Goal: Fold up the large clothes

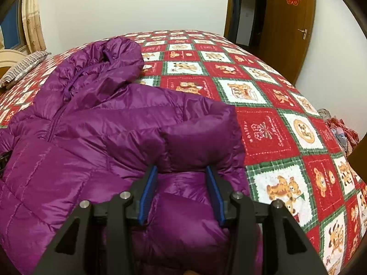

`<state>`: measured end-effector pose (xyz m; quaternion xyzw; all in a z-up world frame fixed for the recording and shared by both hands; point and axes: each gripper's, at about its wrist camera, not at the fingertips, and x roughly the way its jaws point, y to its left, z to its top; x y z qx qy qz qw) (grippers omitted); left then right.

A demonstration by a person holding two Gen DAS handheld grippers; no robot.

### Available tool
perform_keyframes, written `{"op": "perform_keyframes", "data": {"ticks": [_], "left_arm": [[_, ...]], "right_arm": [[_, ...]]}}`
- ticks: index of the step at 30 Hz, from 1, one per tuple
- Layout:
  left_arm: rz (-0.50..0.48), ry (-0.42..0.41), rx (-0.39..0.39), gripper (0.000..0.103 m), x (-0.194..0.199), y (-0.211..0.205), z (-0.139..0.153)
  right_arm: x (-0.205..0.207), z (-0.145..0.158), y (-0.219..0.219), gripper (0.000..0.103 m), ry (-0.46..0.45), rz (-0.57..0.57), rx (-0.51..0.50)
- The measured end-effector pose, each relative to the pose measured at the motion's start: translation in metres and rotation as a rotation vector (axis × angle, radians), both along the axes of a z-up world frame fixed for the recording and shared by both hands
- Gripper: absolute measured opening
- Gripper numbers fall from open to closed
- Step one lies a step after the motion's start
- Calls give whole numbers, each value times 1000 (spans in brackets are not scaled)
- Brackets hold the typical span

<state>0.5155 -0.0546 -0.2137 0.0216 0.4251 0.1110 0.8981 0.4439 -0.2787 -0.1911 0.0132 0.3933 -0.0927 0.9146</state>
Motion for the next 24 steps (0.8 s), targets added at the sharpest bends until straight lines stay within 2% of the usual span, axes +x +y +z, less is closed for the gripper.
{"op": "perform_keyframes", "data": {"ticks": [14,20,24], "left_arm": [[3,7,-19,102,3,2,-2],[0,18,-83,102,6,10,-4],[-3,18,-66,102,6,7,-3]], "right_arm": [[0,-1,2,48,1,-1,-13],[0,-1,2,48,0,-1,-12],[-1,-1,2,48,0,0,-13]]}}
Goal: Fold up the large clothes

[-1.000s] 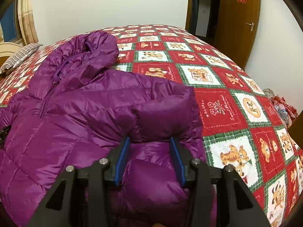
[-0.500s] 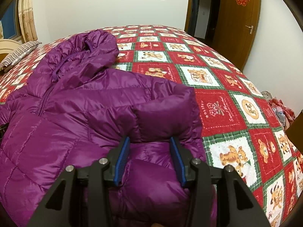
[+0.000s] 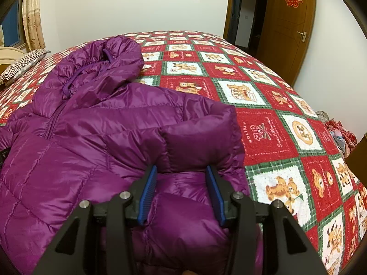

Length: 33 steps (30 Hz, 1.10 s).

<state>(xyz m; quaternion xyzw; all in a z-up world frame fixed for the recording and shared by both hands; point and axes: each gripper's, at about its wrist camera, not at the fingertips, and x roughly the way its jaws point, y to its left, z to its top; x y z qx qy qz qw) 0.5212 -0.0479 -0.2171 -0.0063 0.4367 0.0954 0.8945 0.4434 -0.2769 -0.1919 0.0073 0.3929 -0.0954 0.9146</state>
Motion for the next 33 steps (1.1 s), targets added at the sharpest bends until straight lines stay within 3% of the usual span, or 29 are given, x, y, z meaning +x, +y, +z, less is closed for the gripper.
{"op": "perform_keyframes", "data": {"ticks": [5,8,9,10,13,15,19,25,28,31,32,33], "left_arm": [[-74,61,-2,102,1,-1,15],[-171,-17,30,102,-1,-7,56],[-191,-46,32,102,1,-9,67],[-211,-72,38,102,5,-12,78],[-263,-81,48,102,36,-26,92],[-285,-70,60,102,63,-35,91],[-306,-59,46,102,114,-51,86],[-303,-12,18,102,183,-67,65],[-306,12,9,102,203,-70,51],[-300,36,-52,102,220,-68,38],[-303,36,-82,97,223,-68,34],[-316,40,-104,76,225,-70,32]], "right_arm": [[1,0,0,50,10,5,0],[5,11,0,61,81,53,-13],[6,18,-1,70,98,79,0],[6,25,-1,77,94,100,13],[18,60,0,79,20,138,-18],[39,81,-3,80,-25,145,-1],[101,93,-16,81,-19,160,173],[189,77,-16,81,-7,154,243],[215,66,-16,81,7,154,287],[236,52,-13,81,35,161,314],[244,44,-10,81,59,170,308],[250,38,-7,81,81,173,296]]}}
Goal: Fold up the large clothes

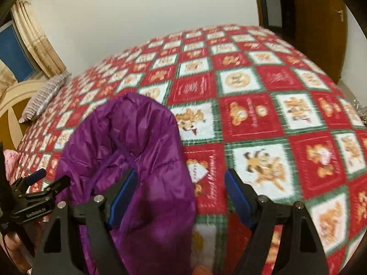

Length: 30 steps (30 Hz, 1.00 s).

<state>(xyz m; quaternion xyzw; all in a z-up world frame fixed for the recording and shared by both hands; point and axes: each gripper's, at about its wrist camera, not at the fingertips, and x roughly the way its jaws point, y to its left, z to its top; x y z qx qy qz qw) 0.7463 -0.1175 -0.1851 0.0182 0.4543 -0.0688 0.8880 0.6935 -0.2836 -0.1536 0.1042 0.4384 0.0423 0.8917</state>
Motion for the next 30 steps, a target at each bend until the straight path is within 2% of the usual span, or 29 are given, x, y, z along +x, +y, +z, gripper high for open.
{"op": "perform_keyframes", "data": {"ticks": [1,2,3,4,6,7,12,14,17,21,22,24,26,29,30], "left_arm": [[-31,19,-25,57,4,-4,-4],[-71,48,-47,11,6,-9,-8],[-107,55,-52,6,3,-16,-10],[-123,16,-23,5,-2,-21,-6],[-168,-103,39,4,-21,-29,12],[-181,-129,44,4,-28,-30,19],[-205,-243,9,3,-76,-11,55],[-225,-280,8,3,-100,-5,64],[-254,-369,-34,3,-152,9,80],[-285,-443,-68,3,-213,22,85],[-291,-451,-79,3,-230,27,83],[-306,-457,-52,4,-256,33,76],[-333,-439,-24,4,-277,39,64],[-346,-367,50,4,-294,46,46],[-342,-348,73,5,-297,49,41]], "right_arm": [[3,-3,1,74,15,8,-3],[8,-9,4,64,40,31,2],[10,-13,8,32,56,65,9],[10,-13,11,11,53,80,1],[-1,-7,17,9,10,110,-37],[-8,-2,17,8,-17,117,-49],[-49,25,-2,7,-128,85,-56],[-81,41,-6,7,-198,97,-74],[-131,59,-6,7,-305,128,-96],[-198,69,-1,7,-433,162,-133],[-207,68,0,7,-445,168,-146],[-241,64,-4,7,-465,189,-164],[-257,58,-6,7,-458,203,-187],[-276,42,-16,24,-367,240,-196],[-283,39,-20,48,-355,241,-209]]}}
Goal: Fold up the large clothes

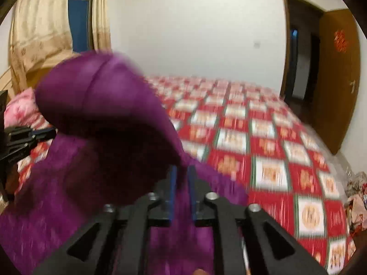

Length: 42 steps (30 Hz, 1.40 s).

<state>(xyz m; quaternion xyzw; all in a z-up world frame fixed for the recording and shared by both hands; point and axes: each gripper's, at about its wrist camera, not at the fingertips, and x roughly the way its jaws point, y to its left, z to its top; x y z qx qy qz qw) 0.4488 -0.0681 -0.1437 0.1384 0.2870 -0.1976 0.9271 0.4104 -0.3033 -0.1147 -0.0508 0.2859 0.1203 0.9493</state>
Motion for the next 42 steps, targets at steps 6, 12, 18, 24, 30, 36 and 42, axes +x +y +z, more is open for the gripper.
{"op": "perform_keyframes", "data": {"ticks": [6,12,18,24,30,36,42], "left_arm": [[171,46,-38,80,10,29,2],[229,5,-159,88,28,15,36],[231,59,-33,88,51,-43,16],[210,107,112,88,31,-64,-50],[220,115,105,89,26,-63,-63],[228,117,101,91,26,-62,-68],[234,134,80,93,29,-60,-70]], "right_arm": [[-12,9,-20,62,44,-57,71],[1,20,-3,60,123,-99,150],[33,13,43,52,220,-77,202],[29,-44,64,49,322,-58,147],[19,-64,60,47,325,-67,124],[19,-69,62,47,312,-66,100],[13,-76,68,47,263,-77,58]]}}
